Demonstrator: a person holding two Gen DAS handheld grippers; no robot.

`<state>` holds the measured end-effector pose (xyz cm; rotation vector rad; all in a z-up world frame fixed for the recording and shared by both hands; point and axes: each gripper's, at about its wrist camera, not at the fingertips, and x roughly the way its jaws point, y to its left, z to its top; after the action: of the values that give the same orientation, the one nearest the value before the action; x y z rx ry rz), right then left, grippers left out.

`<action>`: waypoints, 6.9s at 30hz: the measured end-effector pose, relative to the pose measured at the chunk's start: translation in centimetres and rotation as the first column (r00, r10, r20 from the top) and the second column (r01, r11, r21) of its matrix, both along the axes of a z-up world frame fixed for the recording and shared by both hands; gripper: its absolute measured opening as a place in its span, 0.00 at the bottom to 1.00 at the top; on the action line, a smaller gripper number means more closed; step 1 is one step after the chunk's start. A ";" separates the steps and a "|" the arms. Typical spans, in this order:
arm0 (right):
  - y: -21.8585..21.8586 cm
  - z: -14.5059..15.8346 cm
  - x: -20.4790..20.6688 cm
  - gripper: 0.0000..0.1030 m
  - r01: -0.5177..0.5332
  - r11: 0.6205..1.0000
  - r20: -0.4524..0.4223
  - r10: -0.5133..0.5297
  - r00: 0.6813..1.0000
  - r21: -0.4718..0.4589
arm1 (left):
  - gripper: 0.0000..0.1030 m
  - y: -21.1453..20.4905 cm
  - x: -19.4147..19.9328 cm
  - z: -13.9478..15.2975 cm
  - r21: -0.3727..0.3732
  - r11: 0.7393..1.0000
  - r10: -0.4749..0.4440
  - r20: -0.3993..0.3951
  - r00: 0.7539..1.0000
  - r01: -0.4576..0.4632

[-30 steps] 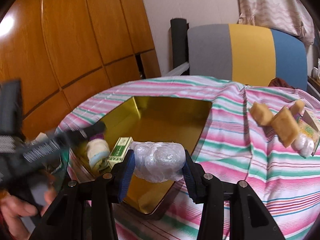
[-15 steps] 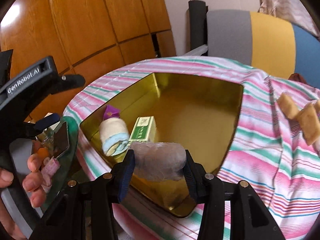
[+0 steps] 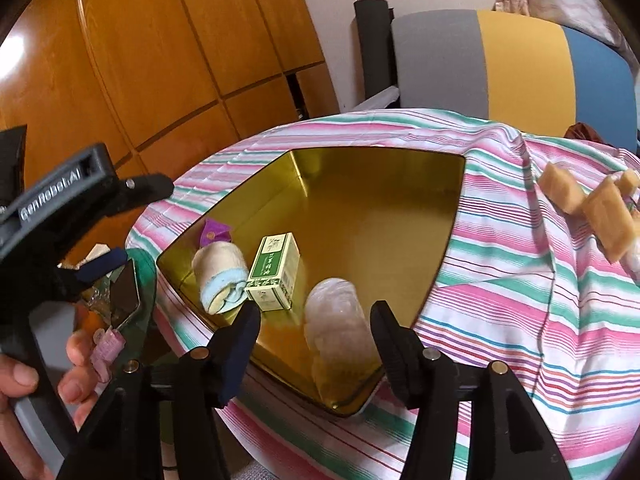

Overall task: Organize objects
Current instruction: 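Open both grippers to release the box and wrapped balls into the tray, then grasp the cracker packet with the right gripper, then grasp the second plastic-wrapped ball with the left gripper, then carry the wrapped ball toward the gold tray with the left gripper while the right holds the crackers, then open both grippers over the gold tray to drop the wrapped ball and cracker packet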

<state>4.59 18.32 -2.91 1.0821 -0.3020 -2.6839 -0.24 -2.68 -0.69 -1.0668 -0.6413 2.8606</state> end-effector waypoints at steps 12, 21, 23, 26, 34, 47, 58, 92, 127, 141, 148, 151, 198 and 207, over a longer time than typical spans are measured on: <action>3.7 0.7 1.2 0.56 0.115 0.993 -0.023 -0.116 0.993 -0.027 | 1.00 3.3 0.8 0.2 -0.037 0.991 -0.129 -0.014 0.992 0.128; 9.4 0.7 2.9 0.56 0.268 0.963 -0.005 -0.268 0.963 0.013 | 1.00 9.1 2.6 -0.5 -0.125 0.930 -0.347 0.014 0.938 0.346; 11.0 0.4 3.6 0.56 0.310 0.951 0.011 -0.310 0.951 0.021 | 1.00 10.3 3.1 -0.8 -0.139 0.913 -0.385 0.023 0.923 0.384; 14.0 -0.5 4.7 0.56 0.389 0.921 0.060 -0.390 0.919 0.033 | 1.00 12.2 3.7 -1.1 -0.160 0.885 -0.436 0.043 0.899 0.437; 23.1 -3.0 9.0 0.57 0.595 0.799 0.120 -0.601 0.790 0.091 | 1.00 16.3 5.7 -1.2 -0.171 0.818 -0.547 0.061 0.835 0.549; 38.7 -2.0 9.8 0.64 0.803 0.573 0.048 -0.818 0.574 0.162 | 1.00 21.0 7.4 -1.6 -0.187 0.753 -0.623 0.105 0.775 0.631; 40.7 -5.1 8.8 0.48 0.791 0.587 0.081 -0.809 0.582 0.173 | 1.00 24.2 7.7 -2.4 -0.206 0.714 -0.654 0.146 0.742 0.669; 39.4 -5.7 8.6 0.45 0.773 0.612 0.008 -0.785 0.620 0.168 | 0.90 48.6 -0.9 -6.2 -0.316 0.537 -0.808 0.073 0.585 0.782; 35.0 -3.1 8.7 0.45 0.721 0.646 -0.198 -0.694 0.692 0.251 | 0.38 37.1 3.5 -6.4 -0.291 0.652 -0.747 -0.090 0.658 0.700; 29.1 -2.7 9.2 0.45 0.640 0.709 -0.226 -0.599 0.768 0.298 | 0.38 33.2 4.8 -6.2 -0.241 0.687 -0.722 -0.122 0.681 0.685; 26.3 -3.5 8.5 0.45 0.576 0.746 -0.206 -0.539 0.817 0.334 | 0.38 29.1 6.5 -5.7 -0.196 0.701 -0.712 -0.140 0.688 0.686; 25.3 -3.6 8.4 0.45 0.554 0.756 -0.203 -0.516 0.832 0.350 | 0.37 27.6 7.2 -4.8 -0.197 0.702 -0.711 -0.169 0.682 0.684; 5.9 2.4 4.3 0.45 0.142 0.990 -0.141 -0.143 0.980 -0.020 | 0.97 5.3 -1.7 -1.7 -0.045 0.968 -0.249 -0.091 0.964 0.246; 3.6 2.0 1.1 0.45 0.091 0.996 -0.099 -0.089 0.991 0.018 | 1.00 1.6 -2.4 -0.2 -0.029 0.998 -0.055 -0.058 0.997 0.054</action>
<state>5.71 21.92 -0.93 0.9611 -0.3102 -2.8158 -2.61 -1.07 -0.91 -0.9839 -0.5625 2.8499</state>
